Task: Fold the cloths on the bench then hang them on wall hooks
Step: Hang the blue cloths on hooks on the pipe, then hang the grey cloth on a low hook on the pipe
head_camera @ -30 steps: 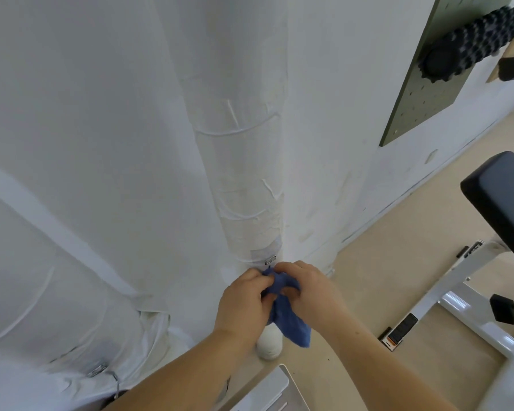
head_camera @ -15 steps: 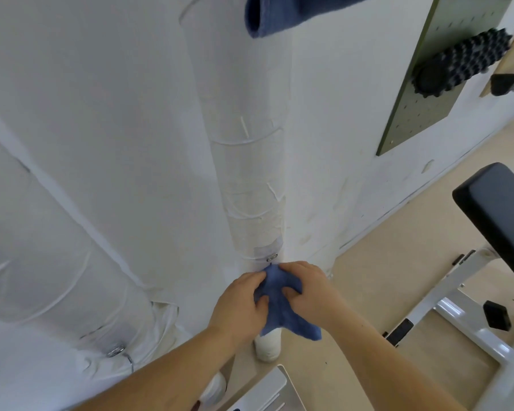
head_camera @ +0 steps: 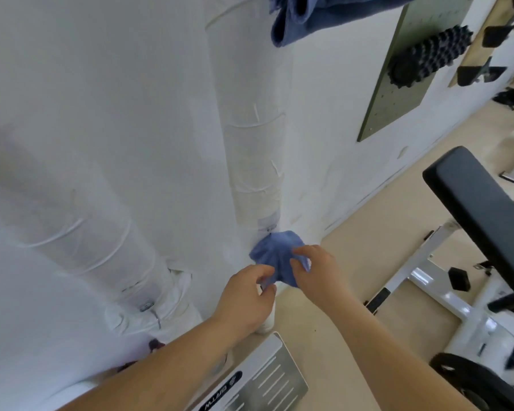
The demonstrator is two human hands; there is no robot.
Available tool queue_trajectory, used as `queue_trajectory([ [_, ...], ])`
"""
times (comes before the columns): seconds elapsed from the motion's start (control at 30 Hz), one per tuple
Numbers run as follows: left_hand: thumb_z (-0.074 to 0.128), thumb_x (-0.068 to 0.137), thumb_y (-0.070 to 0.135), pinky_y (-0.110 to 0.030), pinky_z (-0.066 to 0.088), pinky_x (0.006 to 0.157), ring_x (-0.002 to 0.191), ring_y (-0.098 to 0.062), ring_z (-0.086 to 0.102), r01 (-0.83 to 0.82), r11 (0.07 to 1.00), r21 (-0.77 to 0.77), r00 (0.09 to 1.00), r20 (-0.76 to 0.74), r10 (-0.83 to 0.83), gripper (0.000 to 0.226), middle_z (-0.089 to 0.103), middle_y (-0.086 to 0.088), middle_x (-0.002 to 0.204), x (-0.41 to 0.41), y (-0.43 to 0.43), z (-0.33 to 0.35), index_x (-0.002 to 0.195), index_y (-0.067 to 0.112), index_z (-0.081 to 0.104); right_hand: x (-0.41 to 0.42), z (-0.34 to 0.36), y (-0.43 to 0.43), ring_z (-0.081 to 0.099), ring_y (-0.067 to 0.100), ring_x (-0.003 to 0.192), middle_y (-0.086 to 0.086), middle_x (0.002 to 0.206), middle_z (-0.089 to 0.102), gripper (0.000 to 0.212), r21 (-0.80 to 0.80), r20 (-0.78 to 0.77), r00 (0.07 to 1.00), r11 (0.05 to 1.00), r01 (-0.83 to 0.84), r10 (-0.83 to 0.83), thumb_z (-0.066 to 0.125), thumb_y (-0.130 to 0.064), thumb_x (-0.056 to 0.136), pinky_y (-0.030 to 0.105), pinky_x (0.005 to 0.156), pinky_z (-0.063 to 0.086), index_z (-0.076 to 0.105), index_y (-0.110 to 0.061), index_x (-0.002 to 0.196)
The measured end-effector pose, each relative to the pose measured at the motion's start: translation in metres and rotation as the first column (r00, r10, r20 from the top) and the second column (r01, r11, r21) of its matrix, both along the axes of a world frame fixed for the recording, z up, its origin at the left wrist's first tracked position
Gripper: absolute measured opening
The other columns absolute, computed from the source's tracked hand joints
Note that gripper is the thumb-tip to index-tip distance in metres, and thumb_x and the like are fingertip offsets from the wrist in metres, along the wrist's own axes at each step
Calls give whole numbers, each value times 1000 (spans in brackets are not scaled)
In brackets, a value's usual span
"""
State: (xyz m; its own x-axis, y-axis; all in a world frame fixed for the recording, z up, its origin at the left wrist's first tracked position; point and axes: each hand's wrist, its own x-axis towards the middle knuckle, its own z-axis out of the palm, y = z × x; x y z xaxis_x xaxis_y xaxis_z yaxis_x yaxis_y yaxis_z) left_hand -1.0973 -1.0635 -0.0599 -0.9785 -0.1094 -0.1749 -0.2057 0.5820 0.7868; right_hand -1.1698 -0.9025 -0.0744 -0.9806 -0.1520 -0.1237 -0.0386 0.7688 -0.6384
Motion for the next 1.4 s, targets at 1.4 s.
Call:
queue_trajectory([
  [1.4,73,92,23,-24,49,67,94,-20,66,465,841,275,470,728,-498,34,69,-5,104,653,259,-142,121,10,62,858,-104,172,54,14,124,-2,145,47,44,-187,704,250,166,968,-664,44,-15,107,21,85,53,47,-34,147],
])
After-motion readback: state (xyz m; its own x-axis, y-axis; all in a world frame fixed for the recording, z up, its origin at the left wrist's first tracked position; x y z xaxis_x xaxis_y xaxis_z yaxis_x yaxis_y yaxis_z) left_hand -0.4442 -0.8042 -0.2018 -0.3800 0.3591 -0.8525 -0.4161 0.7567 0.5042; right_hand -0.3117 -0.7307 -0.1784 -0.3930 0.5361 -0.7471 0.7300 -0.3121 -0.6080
